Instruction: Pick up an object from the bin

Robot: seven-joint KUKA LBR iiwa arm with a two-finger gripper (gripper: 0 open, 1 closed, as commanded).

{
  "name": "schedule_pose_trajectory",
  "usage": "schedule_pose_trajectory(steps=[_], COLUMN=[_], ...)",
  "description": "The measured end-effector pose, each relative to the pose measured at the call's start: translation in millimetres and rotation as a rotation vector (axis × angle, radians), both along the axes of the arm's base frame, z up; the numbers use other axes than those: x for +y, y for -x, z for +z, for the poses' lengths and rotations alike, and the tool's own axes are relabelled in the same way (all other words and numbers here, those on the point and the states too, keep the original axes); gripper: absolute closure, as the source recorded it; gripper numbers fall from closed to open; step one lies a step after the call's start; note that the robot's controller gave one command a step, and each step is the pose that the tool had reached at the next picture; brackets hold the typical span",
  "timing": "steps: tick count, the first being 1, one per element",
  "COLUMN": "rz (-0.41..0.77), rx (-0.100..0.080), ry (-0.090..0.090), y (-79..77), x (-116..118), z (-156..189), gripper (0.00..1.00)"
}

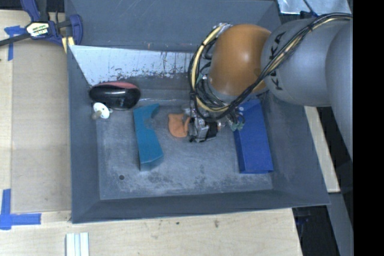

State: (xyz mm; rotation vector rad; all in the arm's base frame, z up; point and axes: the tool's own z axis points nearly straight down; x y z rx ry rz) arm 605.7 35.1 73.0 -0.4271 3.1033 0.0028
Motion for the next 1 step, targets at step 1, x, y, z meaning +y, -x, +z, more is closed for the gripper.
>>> schedule_pose_trajectory(steps=[1], rz=[-0.019], rx=[0.008], ry=[0.003], y=[-6.7], x=[5.6], z=[197.3], gripper=[1.0])
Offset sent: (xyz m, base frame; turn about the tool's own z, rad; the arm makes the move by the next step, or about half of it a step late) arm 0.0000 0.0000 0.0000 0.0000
